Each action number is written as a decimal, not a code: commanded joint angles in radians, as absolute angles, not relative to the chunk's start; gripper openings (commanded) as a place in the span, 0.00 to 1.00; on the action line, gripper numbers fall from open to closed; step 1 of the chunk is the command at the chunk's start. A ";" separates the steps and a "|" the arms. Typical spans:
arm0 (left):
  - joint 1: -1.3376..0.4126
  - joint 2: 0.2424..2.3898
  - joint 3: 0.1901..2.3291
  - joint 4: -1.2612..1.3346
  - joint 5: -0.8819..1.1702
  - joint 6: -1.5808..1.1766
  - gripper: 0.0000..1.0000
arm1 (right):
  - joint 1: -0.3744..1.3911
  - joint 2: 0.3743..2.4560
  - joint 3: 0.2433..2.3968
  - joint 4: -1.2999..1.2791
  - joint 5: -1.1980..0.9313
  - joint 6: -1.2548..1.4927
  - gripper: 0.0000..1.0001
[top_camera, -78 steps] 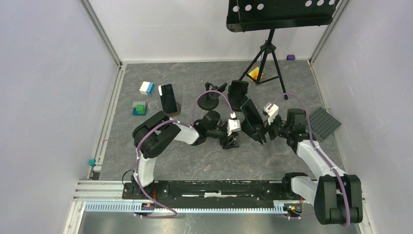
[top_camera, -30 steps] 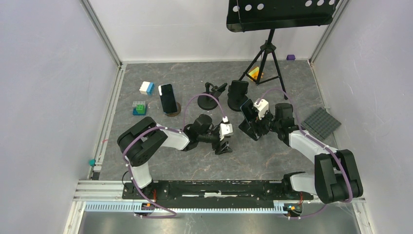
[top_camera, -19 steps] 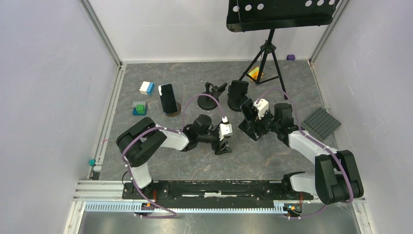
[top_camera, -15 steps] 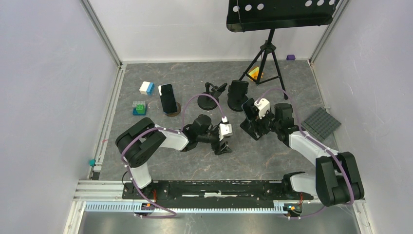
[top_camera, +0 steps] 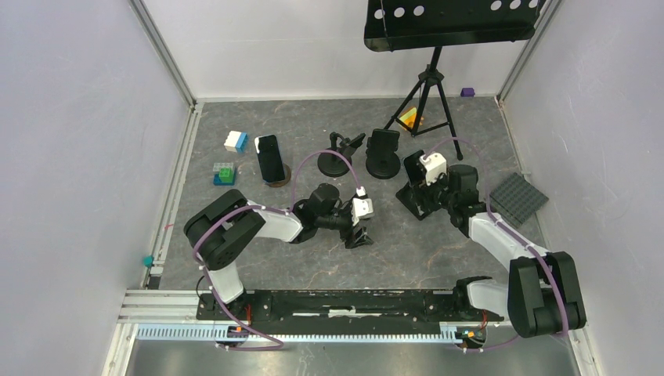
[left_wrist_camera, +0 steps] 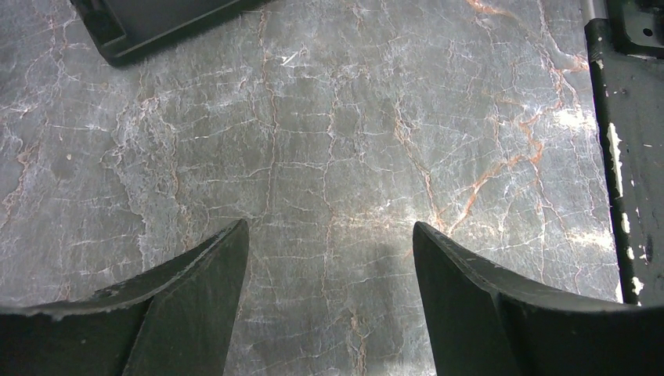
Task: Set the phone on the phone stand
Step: Move the phone stand with the phone to the center of the board.
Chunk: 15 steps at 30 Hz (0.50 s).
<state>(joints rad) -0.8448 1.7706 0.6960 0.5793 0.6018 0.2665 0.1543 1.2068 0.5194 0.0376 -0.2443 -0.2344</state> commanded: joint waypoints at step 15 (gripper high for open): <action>-0.844 1.725 0.688 0.615 0.584 0.275 0.81 | 0.118 1.170 0.508 0.192 -0.086 -0.139 0.26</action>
<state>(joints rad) -0.8448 1.7588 0.6918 0.5789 0.5999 0.2665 0.1280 1.2057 0.5056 0.0799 -0.1917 -0.1719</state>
